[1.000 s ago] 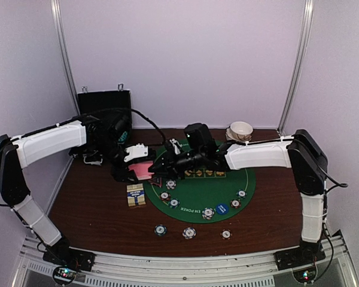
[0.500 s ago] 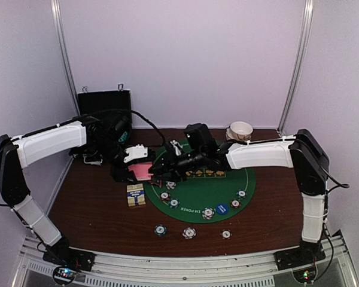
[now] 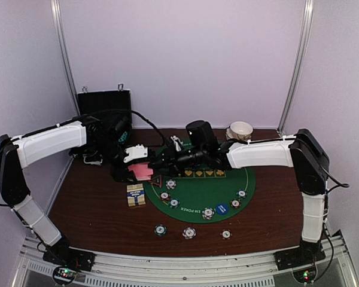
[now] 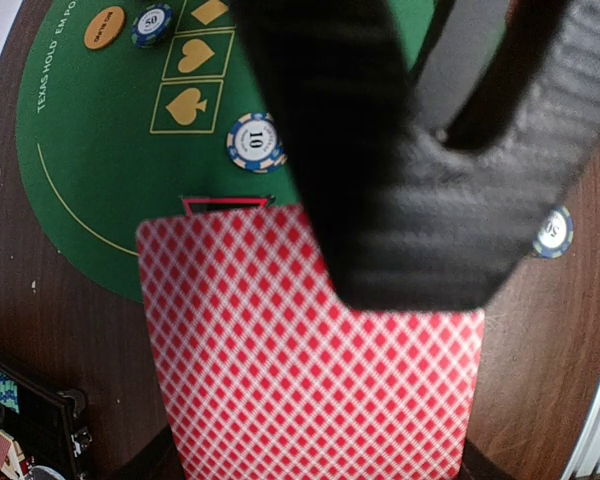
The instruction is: Distribute texas hold em gaming equipment
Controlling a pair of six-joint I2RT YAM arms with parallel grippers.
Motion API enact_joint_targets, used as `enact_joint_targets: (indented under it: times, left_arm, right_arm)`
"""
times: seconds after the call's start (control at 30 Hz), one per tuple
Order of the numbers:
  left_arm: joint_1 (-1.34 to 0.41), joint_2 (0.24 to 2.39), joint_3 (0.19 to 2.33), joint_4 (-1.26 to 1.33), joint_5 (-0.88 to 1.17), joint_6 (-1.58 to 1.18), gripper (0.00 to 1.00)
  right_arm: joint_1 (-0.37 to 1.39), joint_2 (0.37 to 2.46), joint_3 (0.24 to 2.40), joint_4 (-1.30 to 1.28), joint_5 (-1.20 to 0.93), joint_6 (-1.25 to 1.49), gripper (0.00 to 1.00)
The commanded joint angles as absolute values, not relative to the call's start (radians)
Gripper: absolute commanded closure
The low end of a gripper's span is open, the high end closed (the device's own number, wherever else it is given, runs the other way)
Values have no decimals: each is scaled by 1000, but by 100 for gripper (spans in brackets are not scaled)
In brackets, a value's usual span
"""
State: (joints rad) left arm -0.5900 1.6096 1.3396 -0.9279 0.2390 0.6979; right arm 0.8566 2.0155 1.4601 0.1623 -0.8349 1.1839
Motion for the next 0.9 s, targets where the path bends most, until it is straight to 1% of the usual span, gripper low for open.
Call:
enact_joint_targets:
  times: [0.0, 0.17, 0.27, 0.37, 0.57, 0.7, 0.87]
  left_arm:
    - [-589, 1589, 1341, -909, 240, 707, 87]
    - [-589, 1598, 1345, -909, 242, 704, 87]
    - [-589, 1602, 1348, -909, 241, 702, 88]
    - [-589, 1604, 1349, -909, 239, 703, 88]
    - [-589, 1606, 1351, -909, 237, 702, 90]
    - [-589, 1606, 1352, -914, 233, 703, 91]
    - [-589, 1603, 1354, -919, 229, 703, 93]
  right_arm:
    - [854, 2021, 1480, 272, -862, 1244, 71]
    - [858, 2034, 1496, 296, -875, 1264, 74]
    - [857, 2037, 1498, 310, -880, 1275, 80]
    - [859, 2044, 1504, 324, -890, 1287, 83]
    - [860, 2059, 1516, 322, -900, 1290, 84]
    - [859, 2058, 1514, 305, -900, 1280, 93]
    - [849, 2039, 1486, 283, -895, 1258, 100]
